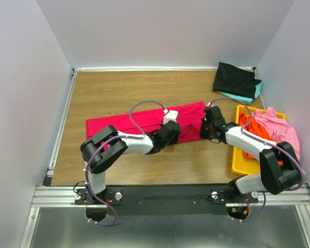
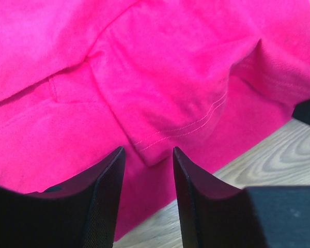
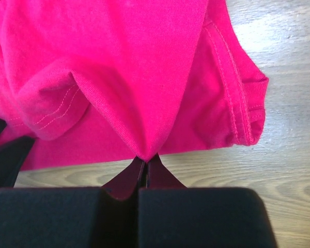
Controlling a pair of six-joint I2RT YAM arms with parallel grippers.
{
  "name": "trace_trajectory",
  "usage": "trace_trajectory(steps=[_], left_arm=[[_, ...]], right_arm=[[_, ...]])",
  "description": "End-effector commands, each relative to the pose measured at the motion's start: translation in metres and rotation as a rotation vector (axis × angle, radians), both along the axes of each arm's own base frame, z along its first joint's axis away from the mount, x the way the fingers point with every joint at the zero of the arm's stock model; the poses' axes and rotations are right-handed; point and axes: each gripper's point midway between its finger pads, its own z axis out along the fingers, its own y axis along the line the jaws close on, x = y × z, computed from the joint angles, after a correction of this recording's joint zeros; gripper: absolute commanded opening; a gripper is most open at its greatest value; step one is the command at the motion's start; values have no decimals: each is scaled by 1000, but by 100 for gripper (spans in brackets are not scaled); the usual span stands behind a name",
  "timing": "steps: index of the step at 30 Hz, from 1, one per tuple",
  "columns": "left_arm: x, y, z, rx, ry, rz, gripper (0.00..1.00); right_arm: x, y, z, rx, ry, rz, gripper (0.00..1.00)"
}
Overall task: Fold and stack the t-shirts
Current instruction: Fold the tshirt
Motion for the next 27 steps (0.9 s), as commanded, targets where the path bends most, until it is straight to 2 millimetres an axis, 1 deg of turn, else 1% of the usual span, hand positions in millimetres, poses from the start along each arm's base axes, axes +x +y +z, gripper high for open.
trace_trajectory(steps=[1, 3, 4, 5, 6, 8, 9, 12, 14, 16, 18, 20, 23, 24, 27], left_arm=[[5, -7, 6, -6, -24, 23, 49], [5, -8, 7, -8, -28, 22, 49], [5, -10, 9, -13, -30, 19, 47], [6, -11, 10, -10, -33, 18, 47], [5, -10, 5, 1, -27, 15, 47], [7, -11, 4, 9, -26, 20, 47], [6, -10, -2, 24, -15, 19, 46], [4, -9, -11, 41, 4, 20, 46], [2, -8, -14, 49, 12, 26, 46], [2, -2, -13, 62, 6, 54, 46], [2, 2, -8, 72, -12, 73, 46], [4, 3, -5, 76, -19, 80, 46], [4, 1, -9, 89, -16, 79, 46], [3, 1, -14, 100, -9, 77, 46], [2, 1, -20, 120, -1, 74, 46]], right_arm=[[-6, -1, 1, 2, 17, 19, 1], [-6, -1, 1, -1, 16, 22, 1], [-6, -1, 1, -2, 16, 23, 1], [-6, -1, 0, -2, 19, 24, 1], [-6, -1, 0, -2, 18, 24, 1], [-6, -1, 0, -3, 19, 26, 1], [-6, -1, 0, -3, 19, 26, 1], [-6, -1, -1, -5, 22, 27, 1], [-7, -1, -2, -5, 23, 29, 1], [-7, -2, -3, -9, 25, 28, 1], [-7, -2, -4, -11, 29, 26, 1], [-7, -2, -5, -12, 31, 26, 1], [-7, -1, -6, -11, 36, 26, 1], [-7, -1, -5, -10, 33, 24, 0], [-7, -2, -5, -12, 30, 18, 1]])
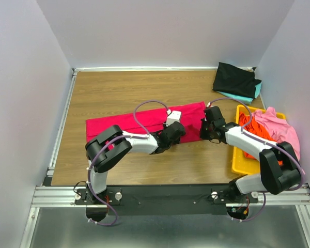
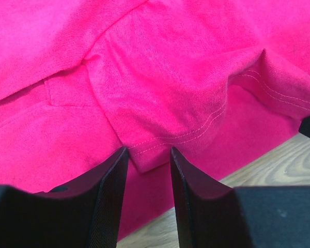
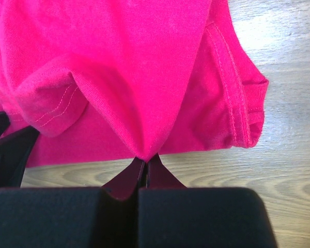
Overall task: Fold and stack the t-shirts
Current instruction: Fold the tshirt
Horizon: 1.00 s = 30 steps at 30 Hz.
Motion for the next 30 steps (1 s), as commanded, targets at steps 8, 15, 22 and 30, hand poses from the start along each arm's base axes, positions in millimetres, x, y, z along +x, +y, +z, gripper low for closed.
trace_trajectory(steps=[8, 15, 22, 30], left_arm=[[-3, 9, -11, 74, -1, 43, 27], [-5, 15, 0, 76, -19, 52, 0], [-12, 25, 9, 72, -26, 56, 0], [-21, 31, 13, 76, -24, 41, 0]], right_arm=[[-6, 0, 3, 19, 3, 4, 1], [-9, 2, 10, 37, -6, 9, 1], [-11, -7, 11, 2, 9, -20, 1], [-18, -10, 13, 7, 17, -41, 4]])
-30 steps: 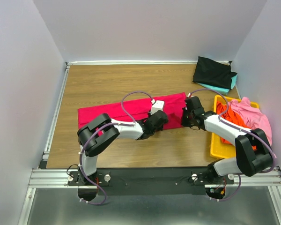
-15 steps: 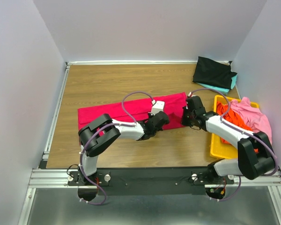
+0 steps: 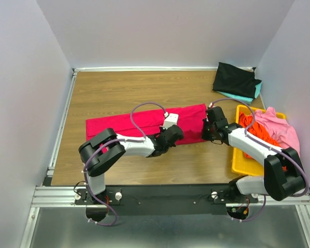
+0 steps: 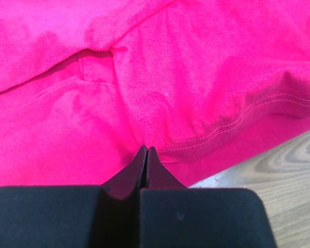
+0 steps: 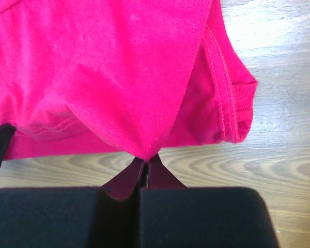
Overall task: Fold and stack the t-shirts
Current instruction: Fold the tshirt
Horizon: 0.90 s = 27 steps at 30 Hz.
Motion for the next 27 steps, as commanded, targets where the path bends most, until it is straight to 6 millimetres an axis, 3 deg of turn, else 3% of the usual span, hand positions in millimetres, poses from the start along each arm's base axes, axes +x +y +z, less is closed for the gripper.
trace_trajectory(steps=[1, 14, 18, 19, 20, 21, 22, 23, 25, 27], left_arm=[[-4, 7, 11, 9, -22, 11, 0], [-21, -3, 11, -3, -1, -62, 0], [-24, -4, 13, -13, 3, -69, 3], [-23, -3, 15, -17, 0, -65, 7], [-24, -1, 16, -20, -3, -59, 24], [-23, 0, 23, -28, -17, -50, 35], [-21, 2, 26, -29, -24, -43, 46], [-21, 3, 30, -32, -34, -36, 70], [-14, 8, 45, -40, -74, -3, 88], [-6, 15, 66, -46, -140, 37, 91]], right_arm=[[-8, -8, 3, -11, 8, -35, 5], [-18, -19, -1, -45, 42, -84, 16], [-17, -24, 3, -65, 28, -109, 43], [-16, -24, 5, -65, 25, -100, 56], [-16, -21, 7, -56, 22, -82, 61], [-11, -19, 13, -53, 5, -69, 80], [-8, -18, 16, -54, -3, -62, 90], [-3, -17, 20, -59, -16, -60, 96], [15, -15, 36, -61, -75, -62, 100], [29, -11, 48, -54, -139, -47, 100]])
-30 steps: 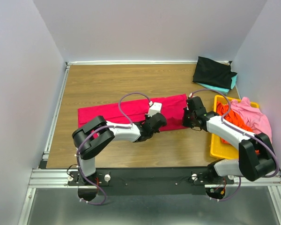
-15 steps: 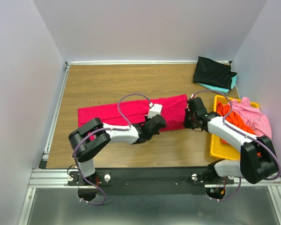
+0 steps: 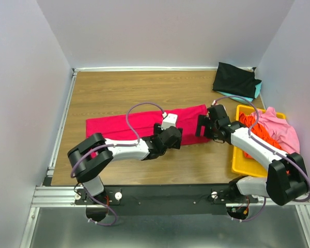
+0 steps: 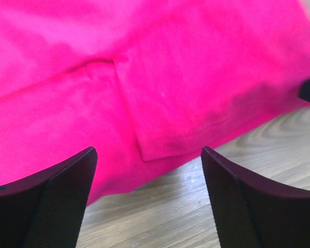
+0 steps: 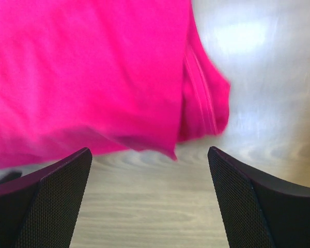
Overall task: Fold and stack the t-shirts
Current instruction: Fold the tshirt
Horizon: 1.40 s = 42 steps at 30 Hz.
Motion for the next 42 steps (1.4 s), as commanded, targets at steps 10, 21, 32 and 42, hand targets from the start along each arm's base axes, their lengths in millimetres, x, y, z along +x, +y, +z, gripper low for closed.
trace_trajectory(steps=[10, 21, 32, 42], left_arm=[[59, 56, 101, -192, -391, 28, 98], [53, 120, 101, -264, -487, 86, 98], [49, 103, 61, -277, -421, -1, 98], [32, 85, 10, -352, -305, -82, 96]], right_arm=[[92, 57, 38, 137, -283, 165, 100], [106, 41, 7, 139, -300, -45, 100], [96, 44, -42, 129, -171, -44, 98], [122, 49, -69, 73, -111, -49, 98]])
